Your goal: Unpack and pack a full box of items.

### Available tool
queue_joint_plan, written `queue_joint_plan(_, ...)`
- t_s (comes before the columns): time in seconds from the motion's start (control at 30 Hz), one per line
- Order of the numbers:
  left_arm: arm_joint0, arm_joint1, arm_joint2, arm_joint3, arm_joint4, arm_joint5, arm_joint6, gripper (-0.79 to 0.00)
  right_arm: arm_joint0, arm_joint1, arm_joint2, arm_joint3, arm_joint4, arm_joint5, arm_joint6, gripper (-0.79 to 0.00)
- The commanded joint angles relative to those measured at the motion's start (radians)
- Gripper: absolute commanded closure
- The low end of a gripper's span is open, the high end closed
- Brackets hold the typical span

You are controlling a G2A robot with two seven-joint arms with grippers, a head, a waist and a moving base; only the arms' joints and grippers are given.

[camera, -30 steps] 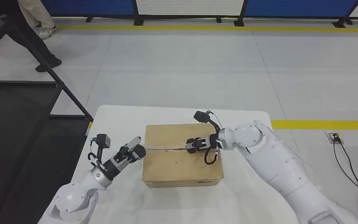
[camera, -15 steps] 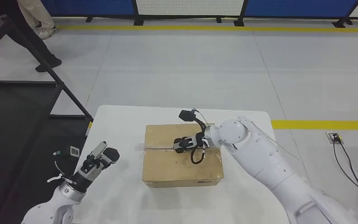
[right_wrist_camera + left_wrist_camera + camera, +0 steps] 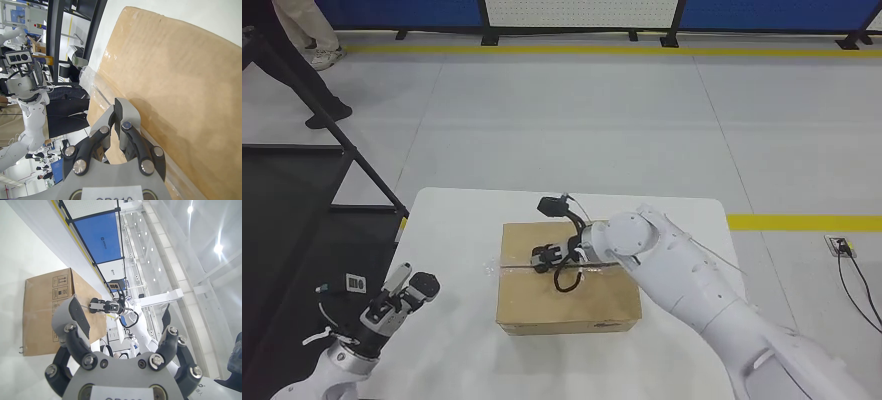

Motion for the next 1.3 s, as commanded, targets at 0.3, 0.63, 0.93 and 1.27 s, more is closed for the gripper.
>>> queue_joint_plan(0.3, 0.032, -0.004, -0.019, 0.002, -0.019, -0.023, -0.021, -0.785, 0.016, -0.085, -0.037, 0.066, 0.004, -0.036, -0.055, 0.0)
queue_joint_plan(0.63, 0.069, -0.009, -0.037, 0.001, -0.026, -0.048, -0.029, -0.785, 0.021, -0.15, -0.053, 0.127, 0.001, -0.065, -0.091, 0.0)
queue_joint_plan(0.93, 0.102, -0.014, -0.054, -0.006, -0.035, -0.068, -0.032, -0.785, 0.027, -0.199, -0.056, 0.19, -0.006, -0.088, -0.127, 0.0)
queue_joint_plan(1.27, 0.108, -0.018, -0.055, -0.019, -0.031, -0.065, -0.038, -0.785, 0.044, -0.217, -0.017, 0.248, 0.007, -0.132, -0.105, 0.0)
